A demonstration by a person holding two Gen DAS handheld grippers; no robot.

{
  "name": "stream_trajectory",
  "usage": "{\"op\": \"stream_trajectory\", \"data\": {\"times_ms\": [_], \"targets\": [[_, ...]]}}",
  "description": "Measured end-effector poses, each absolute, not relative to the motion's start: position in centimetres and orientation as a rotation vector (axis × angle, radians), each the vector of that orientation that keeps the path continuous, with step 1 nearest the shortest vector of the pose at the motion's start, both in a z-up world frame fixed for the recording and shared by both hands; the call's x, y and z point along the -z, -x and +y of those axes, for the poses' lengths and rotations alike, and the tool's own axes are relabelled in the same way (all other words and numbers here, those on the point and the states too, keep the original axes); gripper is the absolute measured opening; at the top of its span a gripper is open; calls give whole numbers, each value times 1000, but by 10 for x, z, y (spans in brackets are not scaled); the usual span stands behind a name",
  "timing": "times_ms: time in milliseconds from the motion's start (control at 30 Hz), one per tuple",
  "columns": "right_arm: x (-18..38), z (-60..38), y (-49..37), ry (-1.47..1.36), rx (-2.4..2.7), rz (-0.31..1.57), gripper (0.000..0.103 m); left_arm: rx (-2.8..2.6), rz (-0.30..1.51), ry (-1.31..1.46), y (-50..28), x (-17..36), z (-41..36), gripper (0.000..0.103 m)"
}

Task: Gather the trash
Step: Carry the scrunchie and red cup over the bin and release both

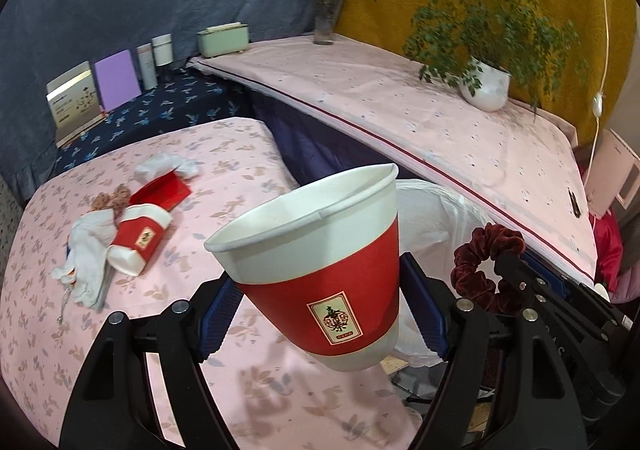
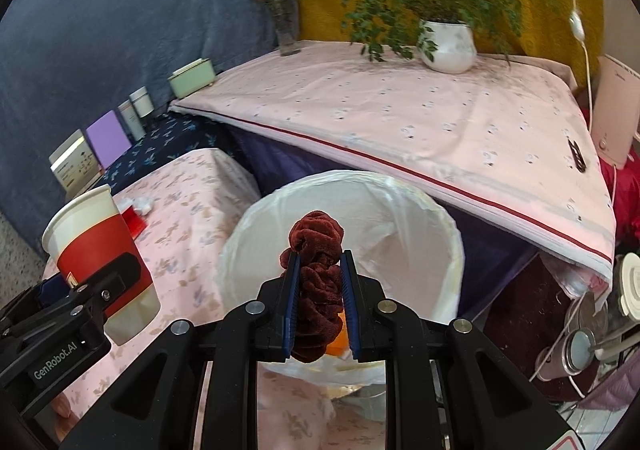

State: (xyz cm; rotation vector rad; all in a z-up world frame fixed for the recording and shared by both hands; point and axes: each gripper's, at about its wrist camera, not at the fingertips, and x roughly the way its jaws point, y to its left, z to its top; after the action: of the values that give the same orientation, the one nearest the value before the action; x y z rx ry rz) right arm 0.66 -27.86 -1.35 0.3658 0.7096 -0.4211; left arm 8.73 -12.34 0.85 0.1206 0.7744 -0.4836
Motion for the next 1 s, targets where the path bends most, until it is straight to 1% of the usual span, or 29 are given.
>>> {"op": "stream_trajectory", "data": {"times_ms": [400, 700, 833, 1000], "targets": [[31, -318, 1, -413, 475, 722, 18, 585, 799, -180, -91, 2, -183, 73], [39, -333, -5, -429, 495, 732, 18, 627, 828, -199, -102, 11, -206, 74], [41, -335, -9, -433, 498, 737, 18, 633, 850, -181, -109, 14, -208, 82], [43, -333, -14, -432, 491, 742, 19, 612, 851, -167, -113, 16, -204, 86]]}}
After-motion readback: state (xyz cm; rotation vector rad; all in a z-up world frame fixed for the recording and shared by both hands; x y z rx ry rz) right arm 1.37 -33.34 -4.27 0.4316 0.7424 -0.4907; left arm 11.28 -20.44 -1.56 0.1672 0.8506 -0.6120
